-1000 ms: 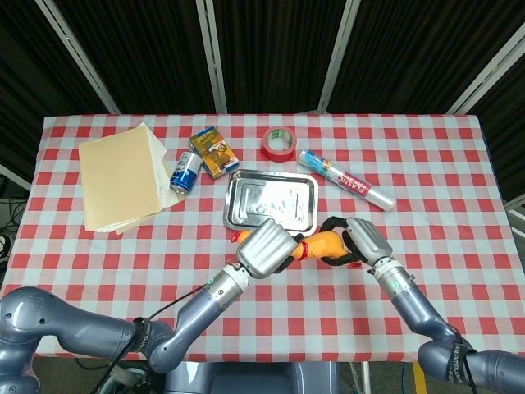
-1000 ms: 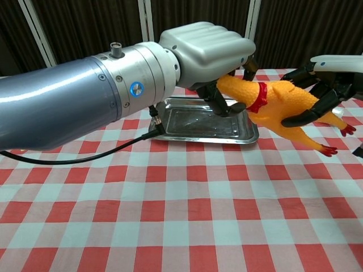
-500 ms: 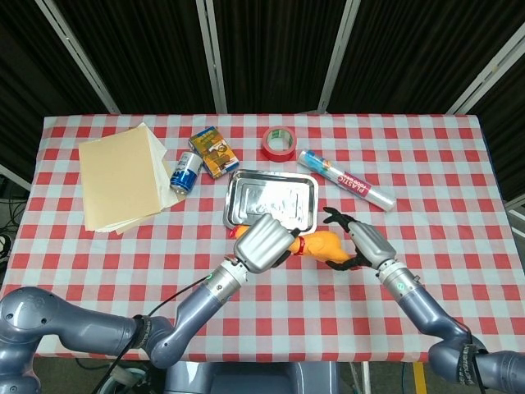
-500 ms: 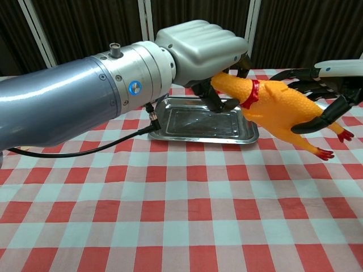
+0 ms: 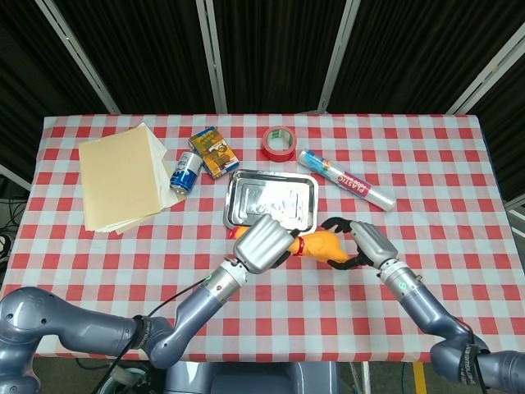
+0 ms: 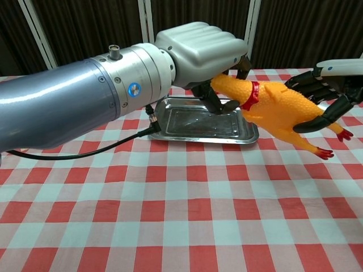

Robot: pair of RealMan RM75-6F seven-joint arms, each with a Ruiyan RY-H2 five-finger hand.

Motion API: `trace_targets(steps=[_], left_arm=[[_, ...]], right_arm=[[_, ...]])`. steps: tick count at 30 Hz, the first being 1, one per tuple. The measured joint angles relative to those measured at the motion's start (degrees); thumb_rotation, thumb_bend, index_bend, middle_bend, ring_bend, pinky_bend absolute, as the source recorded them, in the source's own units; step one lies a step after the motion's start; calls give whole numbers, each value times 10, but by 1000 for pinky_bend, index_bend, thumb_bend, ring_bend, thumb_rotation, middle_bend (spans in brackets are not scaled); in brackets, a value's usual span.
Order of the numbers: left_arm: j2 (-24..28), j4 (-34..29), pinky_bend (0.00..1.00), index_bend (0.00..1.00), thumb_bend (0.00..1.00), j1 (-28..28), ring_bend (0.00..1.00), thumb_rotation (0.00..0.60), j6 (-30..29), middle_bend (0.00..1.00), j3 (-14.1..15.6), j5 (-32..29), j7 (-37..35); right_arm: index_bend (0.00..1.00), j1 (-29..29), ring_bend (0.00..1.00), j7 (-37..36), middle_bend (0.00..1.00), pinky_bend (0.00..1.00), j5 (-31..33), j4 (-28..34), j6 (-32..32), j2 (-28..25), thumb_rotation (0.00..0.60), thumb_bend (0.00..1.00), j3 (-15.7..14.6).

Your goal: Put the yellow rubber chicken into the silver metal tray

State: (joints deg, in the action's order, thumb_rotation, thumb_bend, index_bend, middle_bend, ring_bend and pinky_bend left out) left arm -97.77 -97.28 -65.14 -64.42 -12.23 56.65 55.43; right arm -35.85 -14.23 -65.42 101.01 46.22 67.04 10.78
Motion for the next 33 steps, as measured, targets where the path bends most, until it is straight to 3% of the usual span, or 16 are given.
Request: trace_targets(steps=[4,8,15,21,24,29,33], left_arm=[[0,-3,737,763,681,1,716,600,3,799,1,-3,-3],[-1,-8,737,763,681,1,716,600,4,799,1,-5,-7],[0,-14,737,762,681,3,716,600,4,799,3,-4,-10],[-1,-11,737,762,681,2,716,600,3,799,3,-2,-10],[-1,-8,737,762,681,2,717,600,1,799,3,-2,-9],[-1,0,737,762,681,2,716,600,0,799,0,-2,-9],[-2,9,737,762,681,1,716,600,-2,799,-2,-1,-9]], right_arm=[[811,1,731,1,672,725,3,-2,10,5,600,289,4],[971,1,863,6,792,836,7,-5,14,11,600,376,6],[1000,0,1000,18,943,924,17,-9,24,20,600,461,9],[1000,1,957,24,942,904,25,-11,30,24,600,464,12],[870,4,785,24,811,765,23,-12,34,24,600,464,12],[345,7,362,17,442,328,10,-10,28,15,600,438,8],[72,8,167,6,242,168,-6,-9,18,5,600,354,4]])
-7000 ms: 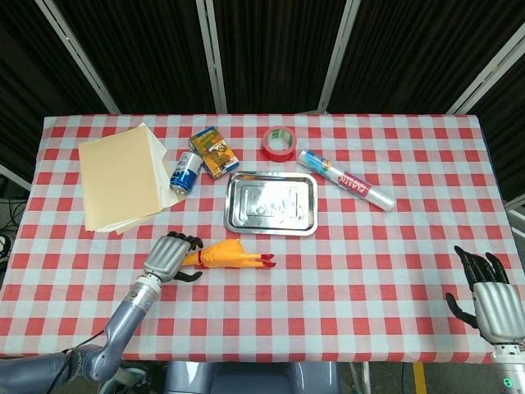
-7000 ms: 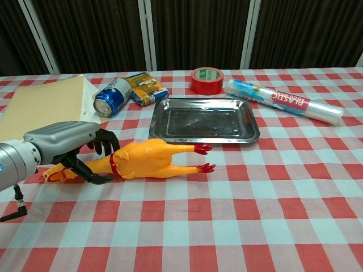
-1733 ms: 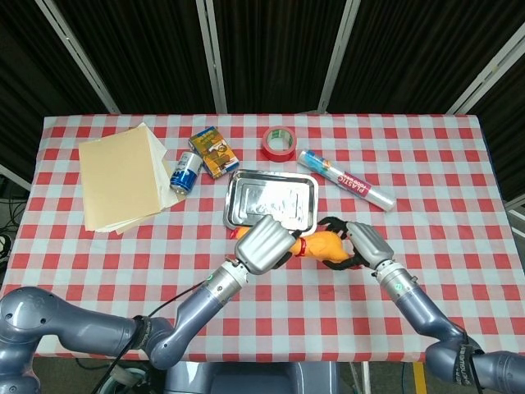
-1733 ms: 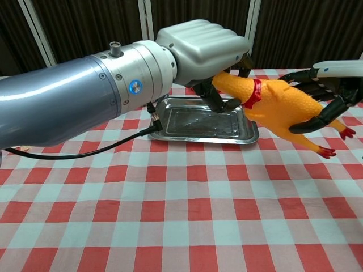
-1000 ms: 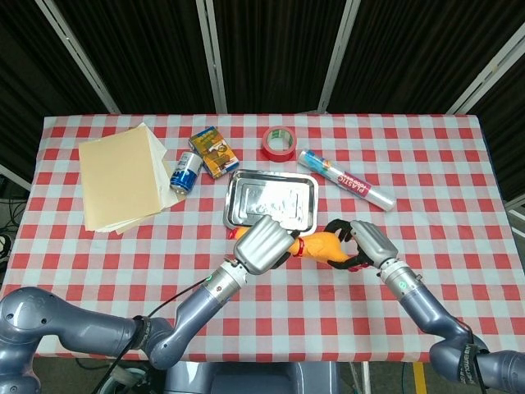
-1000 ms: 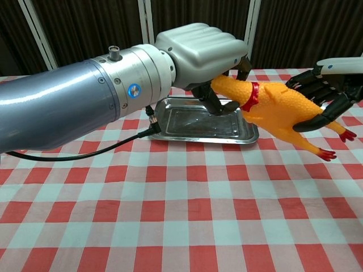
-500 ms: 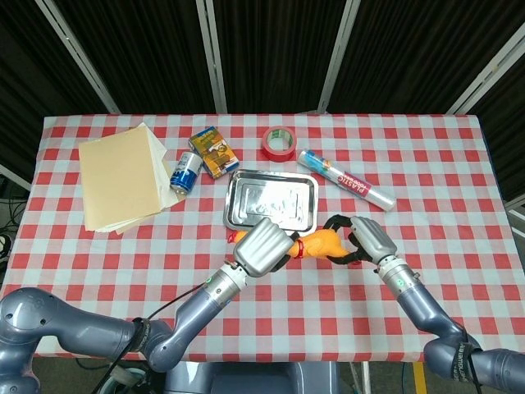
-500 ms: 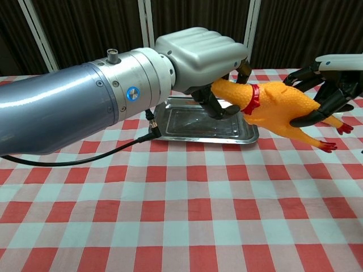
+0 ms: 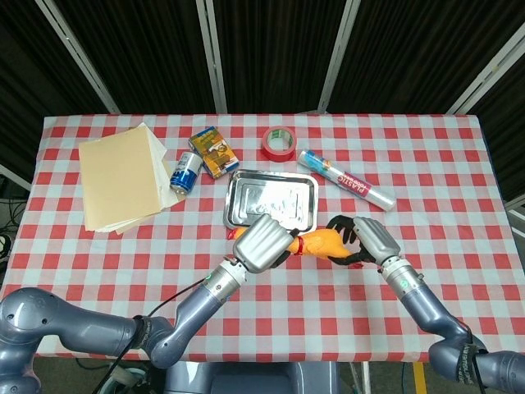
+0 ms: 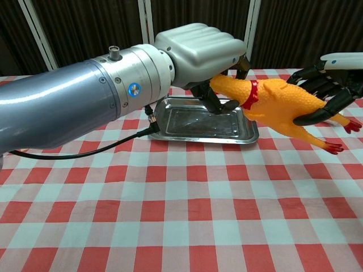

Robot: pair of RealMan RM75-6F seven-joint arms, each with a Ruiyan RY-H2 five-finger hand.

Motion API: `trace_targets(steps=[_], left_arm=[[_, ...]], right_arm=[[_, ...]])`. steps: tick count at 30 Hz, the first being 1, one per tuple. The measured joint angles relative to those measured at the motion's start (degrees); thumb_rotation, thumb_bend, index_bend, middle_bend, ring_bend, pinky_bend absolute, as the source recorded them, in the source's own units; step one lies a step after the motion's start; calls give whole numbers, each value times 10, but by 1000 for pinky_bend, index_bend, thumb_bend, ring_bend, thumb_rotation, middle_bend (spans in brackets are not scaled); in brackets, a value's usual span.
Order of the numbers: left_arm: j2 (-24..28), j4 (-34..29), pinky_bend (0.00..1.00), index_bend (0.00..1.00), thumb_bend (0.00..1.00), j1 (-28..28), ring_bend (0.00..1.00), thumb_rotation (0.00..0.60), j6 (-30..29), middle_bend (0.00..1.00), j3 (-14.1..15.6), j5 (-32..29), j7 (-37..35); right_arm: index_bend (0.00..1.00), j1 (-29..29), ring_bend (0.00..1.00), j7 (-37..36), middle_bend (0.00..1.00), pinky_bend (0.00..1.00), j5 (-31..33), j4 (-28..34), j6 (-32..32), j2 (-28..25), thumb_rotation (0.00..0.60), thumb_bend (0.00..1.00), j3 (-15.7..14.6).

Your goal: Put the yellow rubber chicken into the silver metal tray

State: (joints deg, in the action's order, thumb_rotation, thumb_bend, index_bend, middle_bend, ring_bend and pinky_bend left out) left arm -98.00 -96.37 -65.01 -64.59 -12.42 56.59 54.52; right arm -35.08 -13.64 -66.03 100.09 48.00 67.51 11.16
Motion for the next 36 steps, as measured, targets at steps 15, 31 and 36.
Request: trace_targets(steps=[15,31,36], left_arm=[[-7,9,737,761,681,0,717,600,-2,799,-3,2,-1],[-19,7,737,762,681,2,716,600,-10,799,-2,14,-1],[-17,3,737,762,681,3,717,600,-4,799,-1,11,-3]], right_arm=[[0,0,106,-57,161,112,-51,0,-37,-33,600,313,-11],[792,-7,691,-49,644,600,-33,-9,-29,-15,600,313,-5],[997,-5,906,-45,843,812,-21,-13,-16,-7,600,321,1]])
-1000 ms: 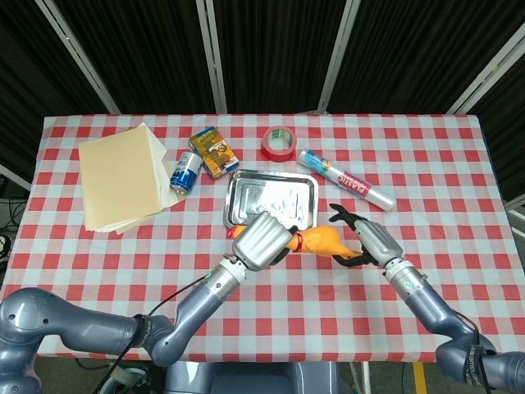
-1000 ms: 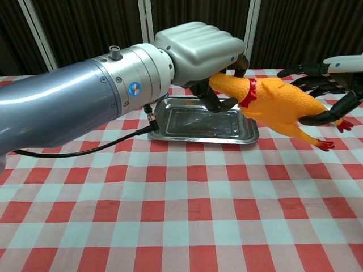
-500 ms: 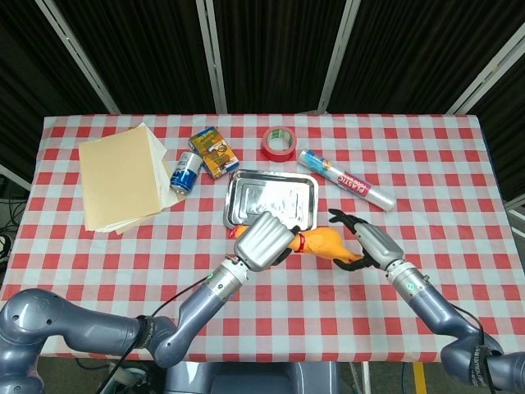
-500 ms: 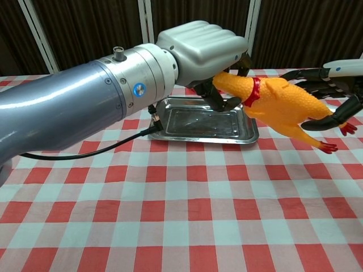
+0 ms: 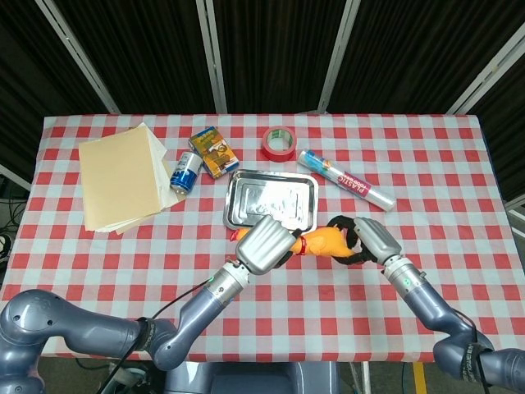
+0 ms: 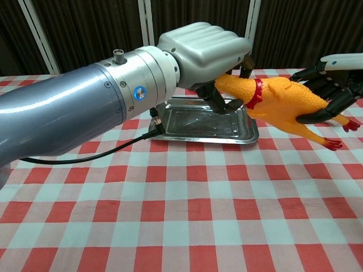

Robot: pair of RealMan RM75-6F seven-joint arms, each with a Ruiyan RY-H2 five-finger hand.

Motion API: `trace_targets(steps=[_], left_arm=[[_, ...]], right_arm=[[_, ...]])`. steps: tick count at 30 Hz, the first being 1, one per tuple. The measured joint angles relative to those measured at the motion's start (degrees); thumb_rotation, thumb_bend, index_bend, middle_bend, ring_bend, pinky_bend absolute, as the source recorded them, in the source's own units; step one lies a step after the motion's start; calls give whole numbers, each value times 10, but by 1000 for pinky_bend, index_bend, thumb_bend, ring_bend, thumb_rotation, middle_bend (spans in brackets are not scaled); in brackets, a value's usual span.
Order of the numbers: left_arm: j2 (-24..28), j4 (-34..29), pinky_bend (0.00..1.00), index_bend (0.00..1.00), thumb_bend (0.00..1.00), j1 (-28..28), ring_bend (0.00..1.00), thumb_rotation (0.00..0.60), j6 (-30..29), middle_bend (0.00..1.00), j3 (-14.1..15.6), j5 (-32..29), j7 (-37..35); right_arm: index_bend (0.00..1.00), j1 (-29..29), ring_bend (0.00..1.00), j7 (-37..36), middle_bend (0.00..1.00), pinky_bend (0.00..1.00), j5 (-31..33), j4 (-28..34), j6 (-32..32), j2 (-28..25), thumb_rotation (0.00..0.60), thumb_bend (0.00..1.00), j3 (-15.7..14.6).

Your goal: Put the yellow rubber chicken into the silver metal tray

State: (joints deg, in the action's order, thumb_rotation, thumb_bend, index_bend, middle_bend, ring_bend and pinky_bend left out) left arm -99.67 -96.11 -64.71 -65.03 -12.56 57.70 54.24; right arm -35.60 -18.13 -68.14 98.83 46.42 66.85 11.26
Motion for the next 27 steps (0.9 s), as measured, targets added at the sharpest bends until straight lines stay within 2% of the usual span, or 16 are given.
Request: trace_targets(steps=[4,9,14,15,17,18,20,23,26,27], left_arm=[[1,-3,737,762,681,1,716,600,3,799,0,-2,-2],[4,-10,737,761,681,3,716,600,6,798,2,-6,-4],[6,-12,737,760,681,3,716,600,6,798,2,-7,-3],[6,-13,737,760,681,3,716,600,5,798,1,-7,-3],[7,-13,737,760,681,3,717,600,4,798,1,-7,-3],[7,-13,737,759,681,3,716,600,4,797,0,-7,-3],[8,-13,737,759,681,4,716,600,3,797,-1,-7,-3],[9,-12,737,759,680,4,716,600,0,797,-2,-5,-4],[9,-9,737,758,680,5,716,600,-2,797,-3,-3,-6],[8,-7,737,758,680,5,716,600,-2,797,-3,-2,-6]], right_arm=[[1000,1,995,5,949,916,5,-4,5,4,600,401,1],[1000,1,1000,11,1000,961,12,-7,9,7,600,458,4],[1000,3,1000,17,1000,953,15,-6,17,9,600,460,5],[1000,3,993,18,996,934,15,-6,19,9,600,460,5],[980,6,913,19,947,826,14,-5,25,10,600,458,6],[917,7,817,20,874,723,14,-4,27,9,600,458,5],[703,9,605,21,687,520,10,-2,29,7,600,458,4],[419,11,377,20,464,297,-1,-1,31,5,600,397,2],[177,14,194,13,277,144,-16,-4,32,3,600,290,-2],[125,15,158,12,237,117,-21,-5,33,2,600,268,-3]])
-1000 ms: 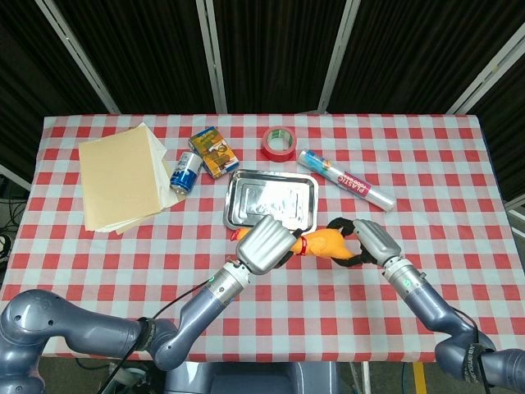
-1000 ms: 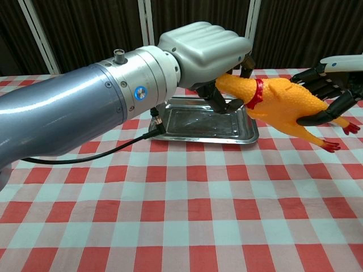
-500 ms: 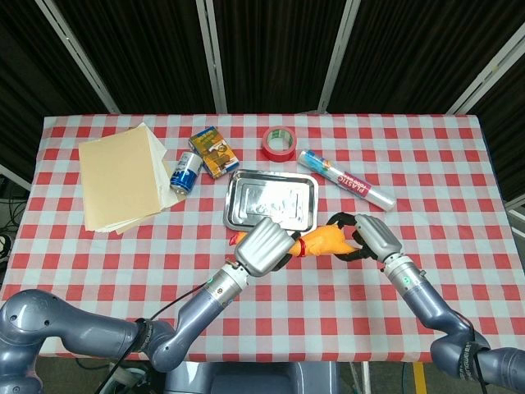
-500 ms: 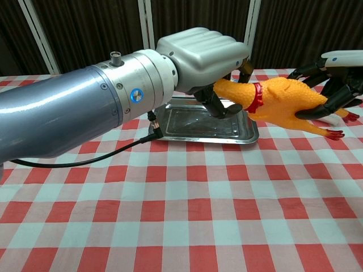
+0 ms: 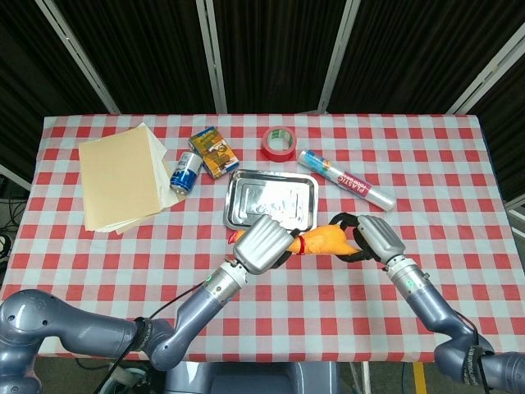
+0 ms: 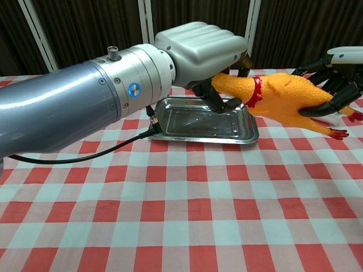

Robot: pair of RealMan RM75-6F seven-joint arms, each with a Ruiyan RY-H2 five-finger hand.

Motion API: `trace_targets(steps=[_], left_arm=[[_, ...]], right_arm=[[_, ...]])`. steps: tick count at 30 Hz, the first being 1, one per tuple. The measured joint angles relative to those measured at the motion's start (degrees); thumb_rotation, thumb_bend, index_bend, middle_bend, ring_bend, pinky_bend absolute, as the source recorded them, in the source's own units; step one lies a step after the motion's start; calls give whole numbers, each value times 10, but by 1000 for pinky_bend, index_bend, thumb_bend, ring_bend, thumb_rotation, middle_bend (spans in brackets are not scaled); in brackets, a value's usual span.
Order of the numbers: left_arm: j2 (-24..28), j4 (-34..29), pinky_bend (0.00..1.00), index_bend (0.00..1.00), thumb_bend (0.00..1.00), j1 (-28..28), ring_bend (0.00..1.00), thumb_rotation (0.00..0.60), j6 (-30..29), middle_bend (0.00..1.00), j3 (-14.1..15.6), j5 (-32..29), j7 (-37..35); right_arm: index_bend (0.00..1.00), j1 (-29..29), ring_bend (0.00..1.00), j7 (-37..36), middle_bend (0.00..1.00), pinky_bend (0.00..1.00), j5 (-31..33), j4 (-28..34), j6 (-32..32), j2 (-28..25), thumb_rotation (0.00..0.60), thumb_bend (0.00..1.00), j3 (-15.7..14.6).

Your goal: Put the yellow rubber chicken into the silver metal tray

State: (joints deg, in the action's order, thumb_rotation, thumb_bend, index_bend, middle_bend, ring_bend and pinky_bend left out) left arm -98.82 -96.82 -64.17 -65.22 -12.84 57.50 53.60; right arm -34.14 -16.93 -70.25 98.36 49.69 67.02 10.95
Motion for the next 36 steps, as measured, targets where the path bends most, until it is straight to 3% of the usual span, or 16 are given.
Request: trace_targets(steps=[2,4,23,36], left_arm=[[0,2,737,758,679,0,716,600,-1,797,0,2,-1],[-1,4,737,757,679,1,716,600,-1,797,1,4,-2],[3,17,737,757,671,15,716,600,-12,795,4,32,-28],[33,33,737,748,656,67,715,600,-24,786,14,67,-159]], right_arm=[[25,1,84,-5,159,69,-10,-2,-1,-3,600,212,-3],[2,1,51,-10,124,48,-17,-2,-6,-8,600,179,-6],[0,9,0,-29,76,35,-51,0,-5,-32,600,148,-21],[0,63,0,-92,76,35,-76,-11,68,-87,600,148,-26]])
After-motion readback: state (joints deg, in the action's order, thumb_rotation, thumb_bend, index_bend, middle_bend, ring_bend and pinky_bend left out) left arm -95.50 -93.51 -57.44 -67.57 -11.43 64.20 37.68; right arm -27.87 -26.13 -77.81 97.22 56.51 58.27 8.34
